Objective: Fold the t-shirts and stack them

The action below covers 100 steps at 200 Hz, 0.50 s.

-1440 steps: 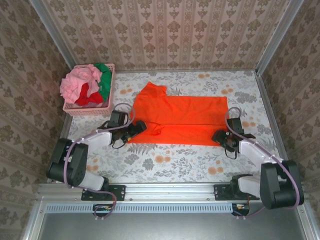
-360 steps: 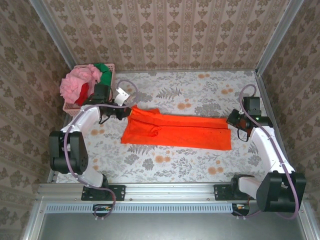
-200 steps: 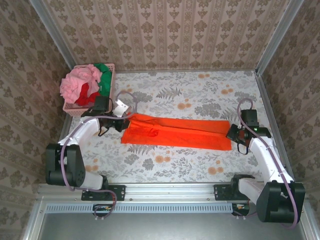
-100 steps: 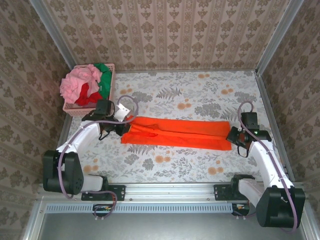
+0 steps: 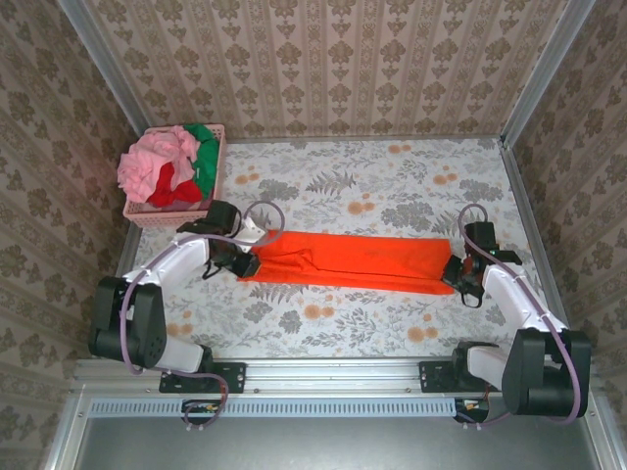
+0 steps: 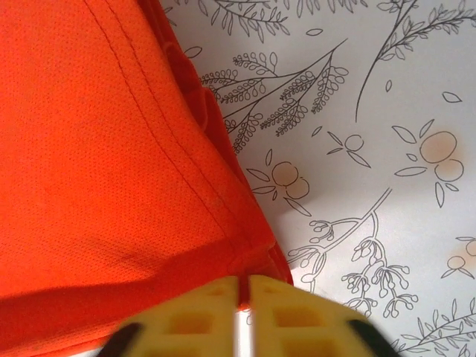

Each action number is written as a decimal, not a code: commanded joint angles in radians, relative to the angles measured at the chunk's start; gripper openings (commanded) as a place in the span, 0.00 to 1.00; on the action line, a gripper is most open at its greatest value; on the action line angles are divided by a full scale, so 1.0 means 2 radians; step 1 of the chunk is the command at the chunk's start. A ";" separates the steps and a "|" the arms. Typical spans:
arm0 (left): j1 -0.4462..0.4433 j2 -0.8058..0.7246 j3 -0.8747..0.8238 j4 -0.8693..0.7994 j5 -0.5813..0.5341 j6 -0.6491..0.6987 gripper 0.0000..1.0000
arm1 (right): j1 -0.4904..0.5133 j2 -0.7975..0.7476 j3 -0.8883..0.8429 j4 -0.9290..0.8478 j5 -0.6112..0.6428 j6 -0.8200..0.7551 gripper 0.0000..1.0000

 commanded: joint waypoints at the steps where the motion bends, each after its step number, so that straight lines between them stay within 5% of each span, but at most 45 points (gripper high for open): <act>1: -0.009 -0.010 0.006 -0.002 -0.057 -0.038 0.61 | -0.003 -0.032 0.015 0.001 0.002 0.006 0.45; 13: -0.009 -0.028 0.002 0.010 -0.056 -0.050 0.74 | -0.003 -0.051 0.021 0.002 -0.005 0.000 0.63; 30: -0.009 -0.049 0.004 0.013 -0.051 -0.069 0.81 | -0.001 -0.060 0.036 0.002 -0.018 -0.008 0.75; 76: -0.067 -0.077 -0.005 0.104 -0.080 -0.274 0.99 | 0.048 0.037 0.083 0.049 -0.028 -0.003 0.77; 100: -0.105 -0.068 -0.039 0.169 -0.097 -0.393 1.00 | 0.093 0.103 0.103 0.096 -0.022 0.022 0.76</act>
